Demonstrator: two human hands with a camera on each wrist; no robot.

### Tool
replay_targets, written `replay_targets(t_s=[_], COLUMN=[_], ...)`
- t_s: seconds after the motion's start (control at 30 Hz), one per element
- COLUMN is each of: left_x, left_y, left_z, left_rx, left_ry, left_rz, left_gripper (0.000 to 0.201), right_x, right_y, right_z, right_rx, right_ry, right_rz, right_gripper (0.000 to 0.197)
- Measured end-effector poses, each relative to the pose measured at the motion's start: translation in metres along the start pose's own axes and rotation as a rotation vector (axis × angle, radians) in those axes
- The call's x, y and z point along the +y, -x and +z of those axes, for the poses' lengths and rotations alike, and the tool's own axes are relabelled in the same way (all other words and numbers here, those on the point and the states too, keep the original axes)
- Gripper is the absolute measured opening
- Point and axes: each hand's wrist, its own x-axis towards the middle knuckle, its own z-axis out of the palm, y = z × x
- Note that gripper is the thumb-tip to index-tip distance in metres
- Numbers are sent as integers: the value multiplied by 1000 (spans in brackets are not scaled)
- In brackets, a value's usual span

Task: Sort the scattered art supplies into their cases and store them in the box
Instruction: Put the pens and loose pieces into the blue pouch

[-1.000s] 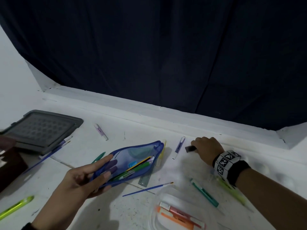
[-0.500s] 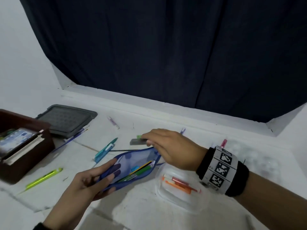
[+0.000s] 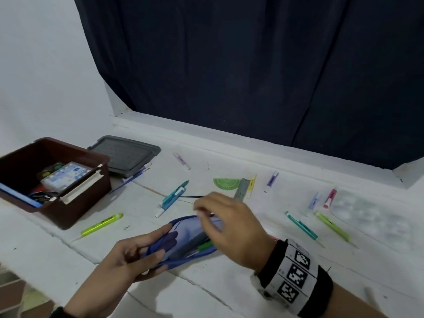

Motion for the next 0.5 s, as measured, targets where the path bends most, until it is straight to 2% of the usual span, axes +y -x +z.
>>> replay_targets(t_s=[0.07, 0.13, 0.17, 0.23, 0.3, 0.43, 0.5], left_x=[-1, 0, 1, 5, 9, 13, 11], left_y=[-3, -5, -6, -10, -14, -25, -33], left_z=[-17, -36, -45, -66, -87, -128, -144], left_rx=[6, -8, -12, -1, 1, -21, -18], left_ry=[8, 0, -6, -9, -18, -51, -52], left_rz=[-9, -19, -25, -44, -56, -60, -60], left_gripper=[58, 69, 66, 49, 46, 41, 40], right_x=[6, 22, 34, 58, 78, 97, 100], right_y=[-11, -24, -30, -41, -51, -66, -70], right_z=[8, 20, 29, 48, 67, 97, 108], right_rx=[142, 161, 150, 111, 20, -310, -415], right_ry=[-54, -112, -132, -73, 70, 325, 401], right_rz=[128, 323, 412, 521, 588, 764, 800], right_gripper=[11, 12, 12, 11, 8, 14, 14])
